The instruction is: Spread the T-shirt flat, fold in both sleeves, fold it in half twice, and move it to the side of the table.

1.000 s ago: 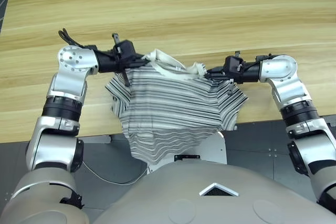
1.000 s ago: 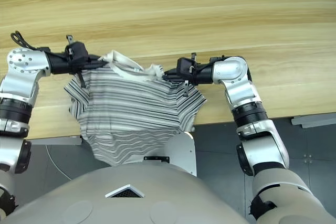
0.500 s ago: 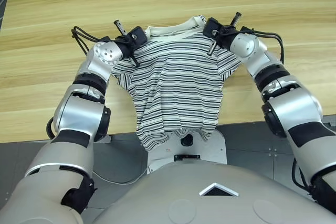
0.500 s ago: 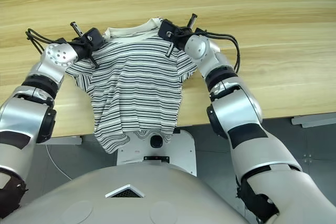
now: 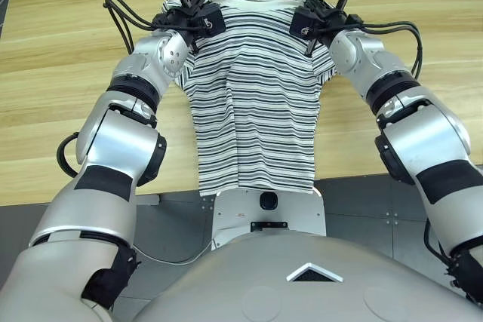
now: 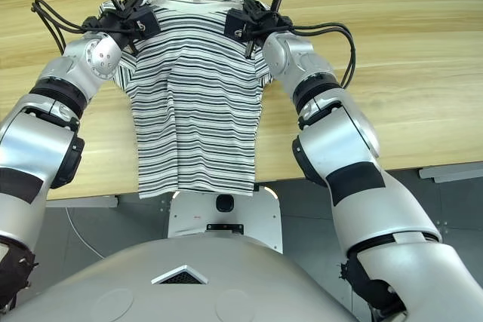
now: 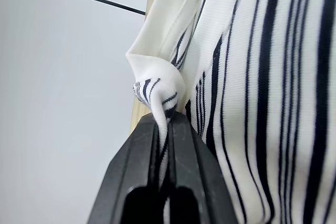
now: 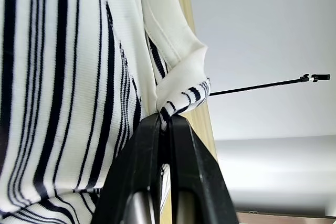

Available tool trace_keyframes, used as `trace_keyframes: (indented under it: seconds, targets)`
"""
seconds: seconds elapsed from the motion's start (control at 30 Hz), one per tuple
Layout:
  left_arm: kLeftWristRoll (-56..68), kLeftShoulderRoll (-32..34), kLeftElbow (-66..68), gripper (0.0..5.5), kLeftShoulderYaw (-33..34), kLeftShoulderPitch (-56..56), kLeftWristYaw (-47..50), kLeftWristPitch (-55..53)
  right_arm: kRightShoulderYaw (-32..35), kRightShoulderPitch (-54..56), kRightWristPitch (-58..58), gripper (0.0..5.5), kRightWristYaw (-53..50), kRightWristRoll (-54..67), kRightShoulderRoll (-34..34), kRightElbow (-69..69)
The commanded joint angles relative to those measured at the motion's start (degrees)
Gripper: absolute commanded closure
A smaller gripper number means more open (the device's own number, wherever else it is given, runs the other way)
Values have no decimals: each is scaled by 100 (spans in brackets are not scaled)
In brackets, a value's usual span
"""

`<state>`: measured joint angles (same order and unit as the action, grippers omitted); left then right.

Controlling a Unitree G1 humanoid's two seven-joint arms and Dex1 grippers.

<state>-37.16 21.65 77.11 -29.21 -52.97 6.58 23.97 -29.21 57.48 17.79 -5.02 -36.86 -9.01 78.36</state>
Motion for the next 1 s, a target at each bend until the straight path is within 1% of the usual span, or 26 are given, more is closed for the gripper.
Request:
trace_keyframes:
  seconds: [0.03,0.2,0.23,0.27,0.33,0.37,0.43,0.53,0.6,0.63,0.67,0.73,0.83,0.93,1.0]
  targets:
    - [52,-121,141,499,93,-18,-347,-142,385,93,-297,497,246,308,87,64]
    - [160,-228,164,410,236,74,-738,-279,590,65,-445,397,432,433,132,54]
    - [148,-239,163,406,247,86,-741,-303,611,62,-457,389,438,427,137,52]
    - [132,-247,159,382,258,93,-695,-339,628,58,-470,363,433,418,140,50]
    - [112,-253,151,352,284,82,-563,-410,655,49,-494,328,423,402,145,49]
    - [98,-242,146,343,305,39,-364,-497,662,44,-504,315,389,393,145,48]
    - [58,-190,142,295,334,-64,79,-720,693,30,-506,261,313,399,140,44]
    - [191,-24,145,293,544,-221,504,-989,832,-38,-396,211,298,523,140,16]
    - [356,69,135,293,756,-275,438,-968,950,-133,-231,183,489,660,157,-20]
    - [413,100,116,293,800,-263,234,-836,983,-213,-106,162,670,726,153,-46]
    - [451,124,90,293,831,-238,26,-684,1023,-294,13,157,857,796,138,-77]
    - [573,225,6,293,879,-99,-541,-223,1188,-518,310,157,1429,1064,35,-183]
    - [768,563,-176,293,931,234,-1538,577,1376,-890,752,157,2472,1418,-297,-425]
    - [1000,992,-442,293,928,753,-2779,1403,1360,-1218,1000,157,3310,1541,-737,-672]
    - [1016,1181,-567,293,845,1046,-3301,1583,1338,-1395,1052,157,3744,1591,-1003,-778]
